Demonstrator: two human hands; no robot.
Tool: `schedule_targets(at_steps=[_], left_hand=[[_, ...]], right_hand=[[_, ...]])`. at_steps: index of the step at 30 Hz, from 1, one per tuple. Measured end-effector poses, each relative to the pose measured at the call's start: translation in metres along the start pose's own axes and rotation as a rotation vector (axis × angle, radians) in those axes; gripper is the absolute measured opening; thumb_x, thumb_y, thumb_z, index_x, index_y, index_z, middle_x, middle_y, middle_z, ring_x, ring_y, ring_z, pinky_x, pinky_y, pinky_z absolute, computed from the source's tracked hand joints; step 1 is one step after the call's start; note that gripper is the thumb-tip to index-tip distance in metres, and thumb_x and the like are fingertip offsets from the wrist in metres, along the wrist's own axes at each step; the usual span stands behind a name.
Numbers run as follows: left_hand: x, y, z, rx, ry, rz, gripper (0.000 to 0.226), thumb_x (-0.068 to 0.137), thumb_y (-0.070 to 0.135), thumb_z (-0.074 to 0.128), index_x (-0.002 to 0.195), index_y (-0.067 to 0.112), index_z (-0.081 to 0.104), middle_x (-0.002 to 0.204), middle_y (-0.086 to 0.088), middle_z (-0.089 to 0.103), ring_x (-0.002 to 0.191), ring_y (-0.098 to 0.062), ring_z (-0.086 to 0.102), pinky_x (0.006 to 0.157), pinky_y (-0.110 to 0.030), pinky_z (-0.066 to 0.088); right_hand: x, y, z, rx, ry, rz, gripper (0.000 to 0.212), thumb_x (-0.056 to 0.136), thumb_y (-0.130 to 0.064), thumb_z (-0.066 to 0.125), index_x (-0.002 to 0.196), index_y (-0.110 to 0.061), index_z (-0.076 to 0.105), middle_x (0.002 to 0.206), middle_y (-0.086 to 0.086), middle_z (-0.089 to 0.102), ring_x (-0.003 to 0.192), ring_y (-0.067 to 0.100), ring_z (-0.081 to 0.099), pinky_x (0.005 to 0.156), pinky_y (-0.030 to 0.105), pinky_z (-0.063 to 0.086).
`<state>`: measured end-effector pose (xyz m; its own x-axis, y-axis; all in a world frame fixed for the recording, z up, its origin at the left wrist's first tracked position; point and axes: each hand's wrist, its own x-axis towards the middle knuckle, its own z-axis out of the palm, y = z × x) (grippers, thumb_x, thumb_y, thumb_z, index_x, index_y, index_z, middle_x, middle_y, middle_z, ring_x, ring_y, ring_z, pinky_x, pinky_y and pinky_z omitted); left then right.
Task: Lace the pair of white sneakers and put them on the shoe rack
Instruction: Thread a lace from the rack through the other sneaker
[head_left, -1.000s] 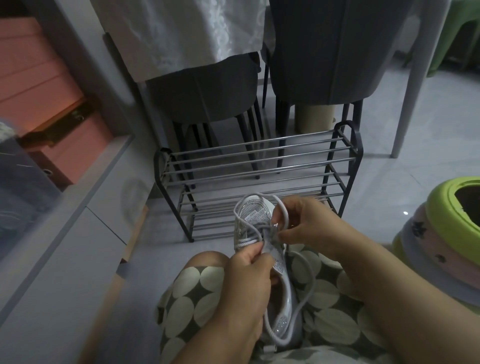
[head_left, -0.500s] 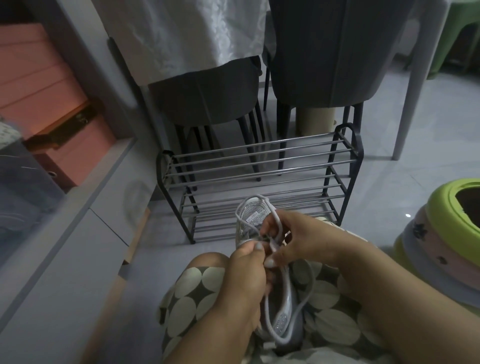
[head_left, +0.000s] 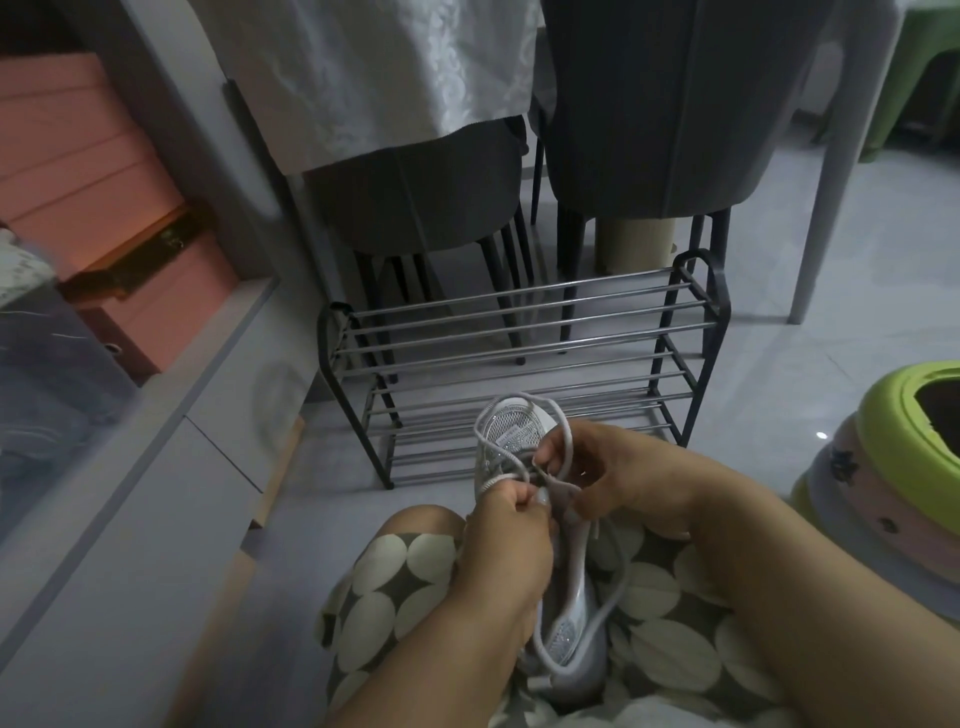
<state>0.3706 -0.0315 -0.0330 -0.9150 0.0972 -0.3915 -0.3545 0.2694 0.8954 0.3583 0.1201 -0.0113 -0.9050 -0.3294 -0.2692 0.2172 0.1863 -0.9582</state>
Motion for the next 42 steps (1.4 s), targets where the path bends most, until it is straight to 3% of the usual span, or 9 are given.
schedule_targets(at_steps=[5,12,14,19,25,30,34,38,42], left_hand=[[-0.022,0.019,-0.016,-0.142,-0.161,-0.012,0.021,0.101,0.010,0.043,0.086,0.011,0.057,0.064,-0.001,0.046,0.037,-0.002,0.029,0.035,-0.016,0.024],[-0.051,0.075,-0.103,-0.413,-0.243,0.229,0.008,0.081,0.006,0.050,0.076,0.001,0.054,0.053,-0.003,0.045,0.034,-0.003,0.024,0.033,-0.013,0.018],[-0.048,0.076,-0.121,-0.262,-0.136,0.267,0.009,0.075,0.011,0.058,0.067,0.007,0.060,0.052,-0.005,0.046,0.035,-0.007,0.029,0.035,-0.015,0.020],[-0.029,0.053,-0.097,0.618,0.106,0.344,0.030,0.093,0.038,0.051,0.074,0.019,0.063,0.074,0.005,0.059,0.064,-0.009,0.051,0.059,-0.027,0.038],[-0.003,0.030,-0.053,0.817,0.005,0.649,0.011,0.087,0.042,0.062,0.092,0.033,0.066,0.089,0.016,0.046,0.101,-0.007,0.041,0.089,-0.026,0.039],[0.010,0.021,-0.043,0.965,-0.016,0.709,0.020,0.091,0.043,0.058,0.097,0.027,0.068,0.092,0.010,0.044,0.099,-0.010,0.033,0.090,-0.026,0.035],[0.011,0.025,-0.048,0.827,-0.050,0.748,0.021,0.094,0.033,0.056,0.083,0.020,0.070,0.086,0.006,0.050,0.095,-0.014,0.041,0.086,-0.030,0.037],[0.005,0.039,-0.068,0.294,-0.026,0.665,0.032,0.093,0.015,0.057,0.062,0.018,0.064,0.078,0.007,0.054,0.080,-0.011,0.056,0.078,-0.023,0.045],[-0.002,0.049,-0.086,-0.061,0.082,0.615,0.029,0.074,0.019,0.050,0.053,0.002,0.055,0.062,0.000,0.051,0.061,-0.005,0.051,0.059,-0.013,0.042]], right_hand=[[0.001,0.003,0.000,-0.105,0.086,-0.007,0.053,0.050,0.002,0.062,0.102,-0.010,0.058,0.092,0.011,0.055,0.082,0.019,0.052,0.071,0.033,0.045],[0.002,0.008,-0.004,-0.143,0.098,0.044,0.045,0.055,0.003,0.067,0.098,-0.004,0.055,0.092,0.015,0.054,0.083,0.026,0.051,0.080,0.048,0.050],[0.003,0.008,-0.003,-0.092,0.104,0.030,0.038,0.054,0.007,0.065,0.087,-0.008,0.052,0.083,0.011,0.049,0.076,0.024,0.046,0.069,0.039,0.044],[0.004,0.009,-0.001,-0.017,0.096,0.019,0.040,0.051,0.008,0.063,0.083,-0.014,0.051,0.080,0.008,0.048,0.073,0.020,0.045,0.064,0.030,0.042],[0.004,0.011,-0.004,0.047,0.053,0.014,0.042,0.052,0.009,0.064,0.087,-0.012,0.052,0.079,0.007,0.050,0.072,0.020,0.048,0.064,0.027,0.045],[0.004,0.014,-0.005,0.053,0.052,-0.005,0.042,0.053,0.009,0.066,0.087,-0.012,0.052,0.081,0.009,0.049,0.073,0.022,0.046,0.064,0.030,0.043],[0.005,0.013,-0.006,0.044,0.037,-0.010,0.042,0.053,0.006,0.068,0.088,-0.011,0.052,0.083,0.011,0.050,0.074,0.022,0.049,0.066,0.031,0.045],[0.007,0.013,-0.005,0.015,0.036,-0.026,0.042,0.052,0.002,0.069,0.089,-0.010,0.054,0.087,0.013,0.051,0.079,0.023,0.049,0.071,0.035,0.044],[0.008,0.013,-0.007,-0.026,0.021,-0.012,0.051,0.050,-0.002,0.072,0.097,0.003,0.055,0.089,0.014,0.054,0.082,0.026,0.052,0.078,0.040,0.046]])
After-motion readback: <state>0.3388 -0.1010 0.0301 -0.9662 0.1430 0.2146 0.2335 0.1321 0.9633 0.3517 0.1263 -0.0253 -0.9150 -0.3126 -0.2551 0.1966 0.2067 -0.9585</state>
